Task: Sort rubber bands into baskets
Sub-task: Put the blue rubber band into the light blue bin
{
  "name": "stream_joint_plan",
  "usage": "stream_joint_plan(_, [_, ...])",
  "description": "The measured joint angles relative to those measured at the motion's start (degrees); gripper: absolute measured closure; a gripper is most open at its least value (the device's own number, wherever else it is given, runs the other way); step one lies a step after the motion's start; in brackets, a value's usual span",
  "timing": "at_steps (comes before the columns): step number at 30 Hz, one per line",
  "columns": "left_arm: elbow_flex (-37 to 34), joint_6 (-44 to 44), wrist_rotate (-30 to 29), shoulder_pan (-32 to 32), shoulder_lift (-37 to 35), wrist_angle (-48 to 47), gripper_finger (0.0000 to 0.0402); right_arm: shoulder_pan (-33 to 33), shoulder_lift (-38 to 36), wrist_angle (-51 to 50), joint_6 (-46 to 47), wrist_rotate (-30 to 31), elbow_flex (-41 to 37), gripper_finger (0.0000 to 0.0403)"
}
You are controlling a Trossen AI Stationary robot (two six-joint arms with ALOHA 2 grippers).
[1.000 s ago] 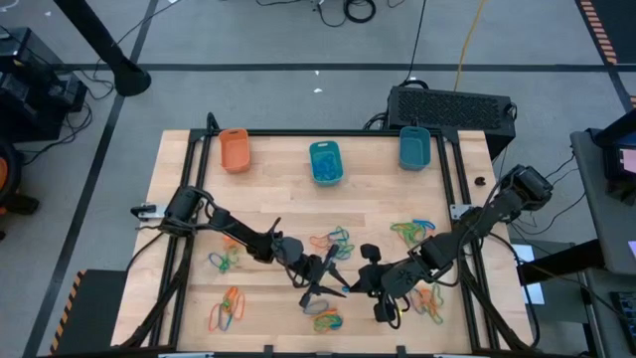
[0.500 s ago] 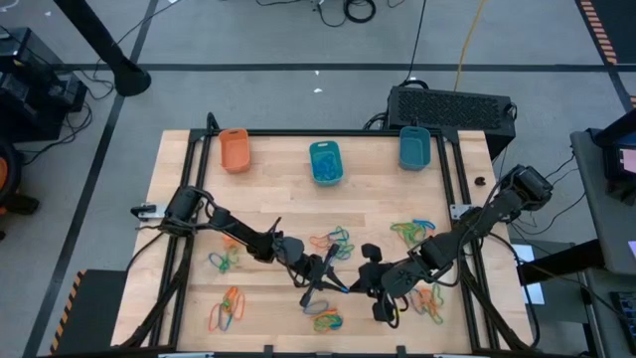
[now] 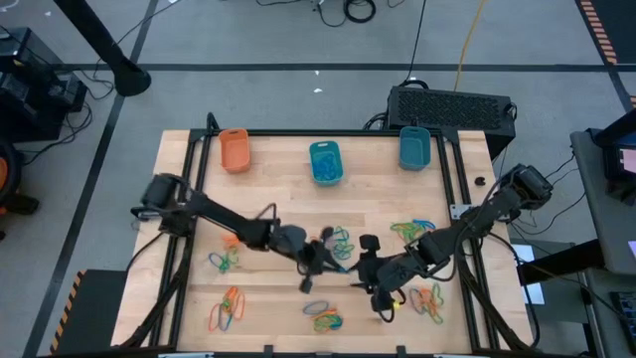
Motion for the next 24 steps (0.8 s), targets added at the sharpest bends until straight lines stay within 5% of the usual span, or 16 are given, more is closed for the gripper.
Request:
stream_joint_plan(8, [0.0,0.52,-12.15,9.97,-11.88,-22.33,0.0399,-0.43,0.13,-0.2,-6.58,22.42,0.0,0.0234])
stream_joint_plan(12, [0.0,0.47,-12.25,18.9,-11.89,-22.23,0.04,-1.3,0.35,-0.87,-6.4,23.02,-0.2,0.0234])
stream_joint_plan(17, [-0.07,-4.21,-10.09,31.11,-7.98,-22.87,0.04,-1.77,0.35,0.29,-5.72,25.64,-3.73,0.0234])
stream_joint_plan(21, [-0.04,-9.3,-1.32,36.84,-6.23,-20.44,0.04,-3.37,0.35,3.62,-3.0,37.13,-7.37,0.0234])
stream_joint_plan(24, [-0.02,-10.54,-0.04,38.73,-4.8,-19.14,0.04,-5.0,0.35,5.61,-2.1,40.99,-10.06,0.0234])
